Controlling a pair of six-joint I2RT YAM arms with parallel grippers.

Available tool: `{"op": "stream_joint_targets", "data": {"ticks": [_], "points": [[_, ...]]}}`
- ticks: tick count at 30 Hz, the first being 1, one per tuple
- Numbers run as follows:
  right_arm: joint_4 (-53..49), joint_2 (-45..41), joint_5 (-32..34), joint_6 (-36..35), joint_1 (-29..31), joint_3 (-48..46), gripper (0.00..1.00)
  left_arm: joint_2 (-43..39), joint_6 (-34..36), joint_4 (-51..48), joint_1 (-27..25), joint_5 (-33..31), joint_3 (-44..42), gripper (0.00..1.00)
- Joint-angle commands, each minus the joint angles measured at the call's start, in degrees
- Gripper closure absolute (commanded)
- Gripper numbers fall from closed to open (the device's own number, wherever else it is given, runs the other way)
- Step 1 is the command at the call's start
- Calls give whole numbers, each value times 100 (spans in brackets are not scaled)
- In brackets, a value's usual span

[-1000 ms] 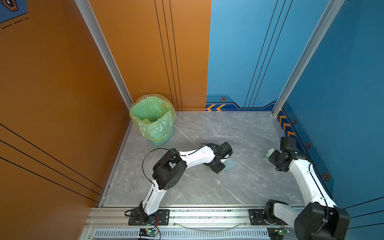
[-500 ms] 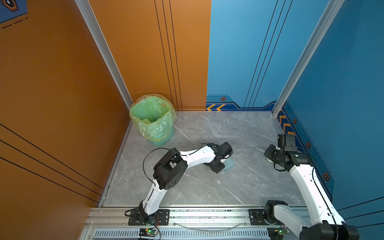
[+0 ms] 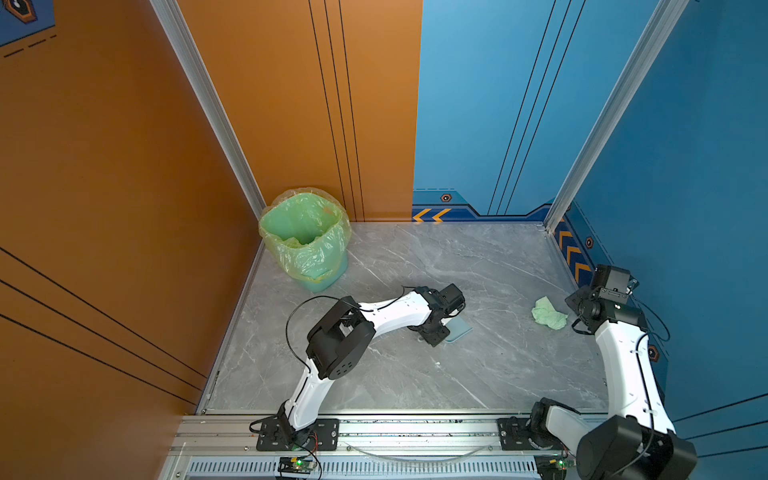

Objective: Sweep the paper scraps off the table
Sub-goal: 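Position the brush behind the light green scrap with the right gripper, then sweep the light green scrap toward the dustpan with the right gripper's brush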

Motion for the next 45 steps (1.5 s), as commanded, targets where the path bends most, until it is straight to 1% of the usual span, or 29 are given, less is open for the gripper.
{"op": "stream_joint_targets", "data": {"ticks": [1,10,17,22,34,39,45], "points": [[216,284,132,164,-62,-87,100,73,86,-206,-54,-152,74,100],[381,568,-93,224,92,-418,100,54,75,-212,-80,-199,51,100],[459,589,-197,285,386,-752,100,54,82,-214,-80,-211,42,100],[355,526,-275,380,749,-868,100,44,77,-215,-81,-223,20,100],[133,-174,-202,900,1931,-1084,100,39,45,-212,-120,-228,20,100],[238,-444,-349,1185,2242,-1195,100,50,49,-211,-153,-221,29,100],[176,-493,-440,1296,2511,-1036,100,66,41,-203,-174,-237,38,100]]}}
